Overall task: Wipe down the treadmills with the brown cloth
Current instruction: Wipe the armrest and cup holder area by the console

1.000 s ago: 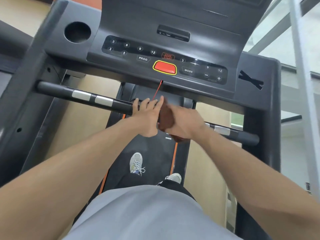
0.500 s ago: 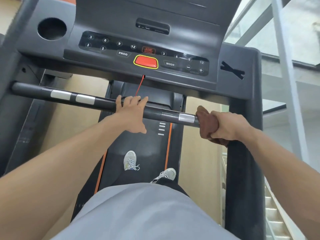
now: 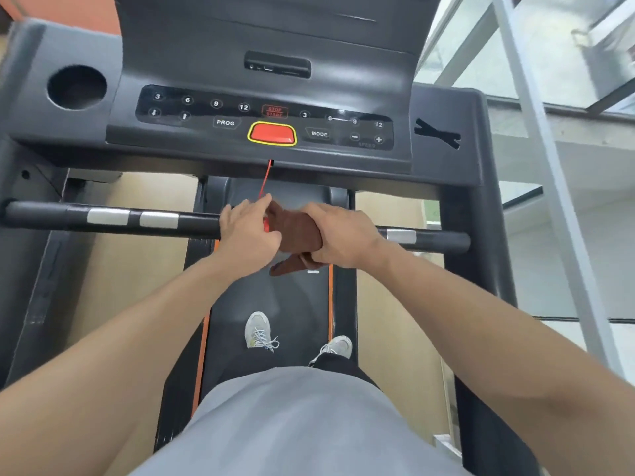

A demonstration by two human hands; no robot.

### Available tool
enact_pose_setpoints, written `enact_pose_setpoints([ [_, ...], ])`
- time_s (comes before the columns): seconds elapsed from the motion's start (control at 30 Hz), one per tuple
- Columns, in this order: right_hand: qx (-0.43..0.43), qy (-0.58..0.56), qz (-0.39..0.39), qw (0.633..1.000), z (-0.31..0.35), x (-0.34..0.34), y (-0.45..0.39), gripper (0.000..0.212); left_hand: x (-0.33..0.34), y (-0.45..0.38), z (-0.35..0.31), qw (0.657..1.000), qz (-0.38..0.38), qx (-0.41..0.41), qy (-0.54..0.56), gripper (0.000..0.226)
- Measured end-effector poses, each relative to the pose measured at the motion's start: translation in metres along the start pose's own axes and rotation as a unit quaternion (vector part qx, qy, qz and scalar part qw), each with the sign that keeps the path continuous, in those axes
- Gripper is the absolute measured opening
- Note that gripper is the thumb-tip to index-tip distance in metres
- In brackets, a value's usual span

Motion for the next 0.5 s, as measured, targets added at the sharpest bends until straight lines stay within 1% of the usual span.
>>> enact_pose_setpoints([
  [0.07,0.056,0.009,0.019,0.998,-0.04,-0.008,0.024,0.054,0.001,0.008,-0.009,0.998,-0.06,-0.002,0.003,0.064],
  [0.13,0.122,0.044,0.02,0.991,-0.088,-0.017,0.059,0.05,0.002,0.02,-0.024,0.987,-0.137,0.074,0.038,0.055],
  [0.17,0.162,0.063,0.007,0.985,-0.112,-0.023,0.081,0.051,0.006,0.025,-0.037,0.978,-0.154,0.128,0.065,0.05],
  [0.2,0.201,0.063,-0.014,0.977,-0.129,-0.029,0.103,0.053,0.012,0.029,-0.049,0.968,-0.155,0.173,0.095,0.047],
  [0.27,0.247,0.014,-0.082,0.965,-0.139,-0.034,0.133,0.06,0.026,0.036,-0.076,0.955,-0.115,0.228,0.152,0.04],
  [0.3,0.261,-0.015,-0.114,0.959,-0.134,-0.035,0.141,0.059,0.035,0.04,-0.089,0.951,-0.074,0.232,0.189,0.037],
  [0.33,0.278,-0.034,-0.144,0.949,-0.128,-0.033,0.145,0.056,0.047,0.044,-0.099,0.95,-0.017,0.212,0.228,0.034],
  [0.37,0.302,-0.046,-0.178,0.935,-0.122,-0.033,0.15,0.051,0.061,0.048,-0.107,0.948,0.047,0.174,0.261,0.032],
  [0.4,0.333,-0.06,-0.212,0.917,-0.116,-0.032,0.156,0.047,0.078,0.051,-0.11,0.945,0.108,0.132,0.278,0.031],
  [0.43,0.369,-0.082,-0.238,0.895,-0.109,-0.034,0.164,0.042,0.092,0.052,-0.112,0.944,0.151,0.104,0.273,0.032],
  [0.47,0.4,-0.12,-0.257,0.871,-0.103,-0.036,0.173,0.036,0.103,0.054,-0.113,0.946,0.176,0.094,0.257,0.04],
  [0.5,0.419,-0.175,-0.271,0.848,-0.097,-0.036,0.183,0.028,0.109,0.056,-0.115,0.945,0.198,0.098,0.243,0.053],
])
Point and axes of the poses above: each hand's wrist, its own y-axis away from the middle knuckle, its own x-axis out of the palm, z = x × y, the point moved 5 cm from there along -y, towards the middle knuckle, and after that the axes turned 7 degrees about -z, right-handed, at the moved point
